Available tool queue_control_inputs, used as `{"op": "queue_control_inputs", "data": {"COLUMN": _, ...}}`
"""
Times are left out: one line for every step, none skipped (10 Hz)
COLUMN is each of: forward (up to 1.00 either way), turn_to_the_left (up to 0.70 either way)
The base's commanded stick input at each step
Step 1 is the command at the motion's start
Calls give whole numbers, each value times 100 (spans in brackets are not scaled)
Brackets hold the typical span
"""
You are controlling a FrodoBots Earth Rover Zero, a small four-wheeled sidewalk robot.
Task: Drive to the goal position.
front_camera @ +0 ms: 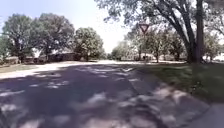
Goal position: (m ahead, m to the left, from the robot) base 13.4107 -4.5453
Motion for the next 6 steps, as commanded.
{"op": "queue_control_inputs", "data": {"forward": 70, "turn_to_the_left": 0}}
{"op": "queue_control_inputs", "data": {"forward": 70, "turn_to_the_left": 0}}
{"op": "queue_control_inputs", "data": {"forward": 70, "turn_to_the_left": 0}}
{"op": "queue_control_inputs", "data": {"forward": 70, "turn_to_the_left": 0}}
{"op": "queue_control_inputs", "data": {"forward": 70, "turn_to_the_left": 0}}
{"op": "queue_control_inputs", "data": {"forward": 70, "turn_to_the_left": 0}}
